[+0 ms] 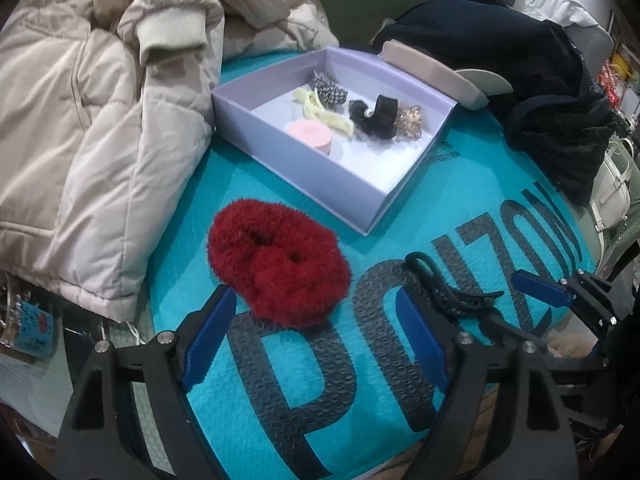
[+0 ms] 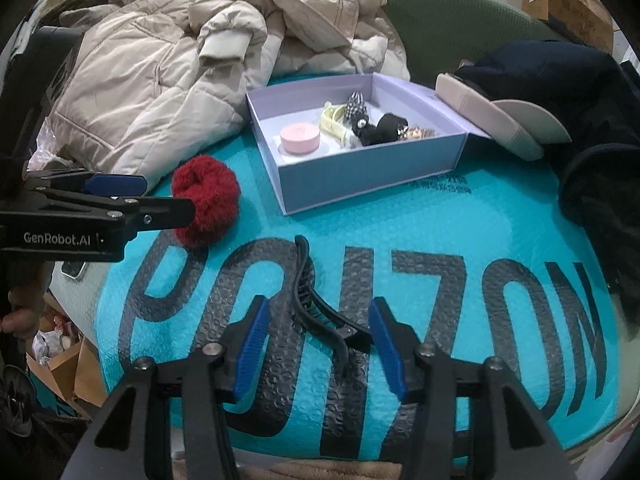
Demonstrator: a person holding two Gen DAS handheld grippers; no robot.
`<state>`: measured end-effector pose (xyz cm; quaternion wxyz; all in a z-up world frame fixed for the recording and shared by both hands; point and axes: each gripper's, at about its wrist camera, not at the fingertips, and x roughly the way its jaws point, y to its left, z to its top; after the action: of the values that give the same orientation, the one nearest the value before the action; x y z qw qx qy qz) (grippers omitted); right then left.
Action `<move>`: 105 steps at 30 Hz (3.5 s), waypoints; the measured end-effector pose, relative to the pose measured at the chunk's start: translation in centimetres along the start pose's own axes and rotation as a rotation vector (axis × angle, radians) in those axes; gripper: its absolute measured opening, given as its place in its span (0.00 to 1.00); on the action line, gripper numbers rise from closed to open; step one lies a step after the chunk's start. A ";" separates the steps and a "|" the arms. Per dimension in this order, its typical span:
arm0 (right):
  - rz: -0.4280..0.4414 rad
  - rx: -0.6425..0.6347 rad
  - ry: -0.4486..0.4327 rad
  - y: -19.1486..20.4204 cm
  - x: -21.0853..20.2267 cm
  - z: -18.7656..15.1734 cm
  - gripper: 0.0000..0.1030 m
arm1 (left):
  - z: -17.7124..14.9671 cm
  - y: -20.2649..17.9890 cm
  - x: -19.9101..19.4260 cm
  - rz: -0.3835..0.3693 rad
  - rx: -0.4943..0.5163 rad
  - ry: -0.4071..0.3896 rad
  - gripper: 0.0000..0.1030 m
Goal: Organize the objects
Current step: 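Withdraw both tools from the box back toward the red scrunchie and black strap, then grasp the red fuzzy scrunchie with the left tool while the right tool grasps the black claw clip, then carry the red scrunchie and black claw clip into the lavender box with both tools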
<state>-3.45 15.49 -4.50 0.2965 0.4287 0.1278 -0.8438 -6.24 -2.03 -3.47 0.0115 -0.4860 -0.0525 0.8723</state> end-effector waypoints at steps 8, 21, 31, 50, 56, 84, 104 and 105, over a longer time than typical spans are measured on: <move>0.000 0.003 0.053 -0.6 1.8 -0.7 0.58 | -0.1 1.0 3.1 -0.014 -0.033 0.033 0.79; -0.030 0.065 0.108 -1.6 4.0 -0.7 0.59 | 1.1 1.4 7.5 0.018 -0.001 0.065 0.79; -0.084 0.040 0.091 -0.6 3.9 -1.0 0.36 | 0.9 0.7 8.2 0.057 0.039 0.018 0.65; -0.086 0.081 0.067 -0.3 2.6 -2.3 0.36 | -4.4 -3.6 4.2 -0.090 0.118 0.066 0.52; -0.082 0.062 0.066 0.2 2.4 -2.5 0.36 | -5.3 -4.5 3.6 -0.044 0.155 0.064 0.55; -0.060 -0.028 0.093 1.1 4.5 -0.7 0.30 | -4.8 -3.6 5.0 0.017 0.169 0.045 0.56; 0.012 0.054 0.025 -0.1 1.5 -2.1 0.18 | -4.2 -5.1 1.9 -0.006 0.175 0.018 0.30; 0.011 0.056 0.020 -0.1 1.1 -2.2 0.18 | -4.1 -5.2 1.6 -0.004 0.178 0.014 0.30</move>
<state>-2.63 16.20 -6.72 0.2879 0.4459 0.1047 -0.8410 -3.74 3.55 -6.43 0.0565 -0.4891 0.0244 0.8700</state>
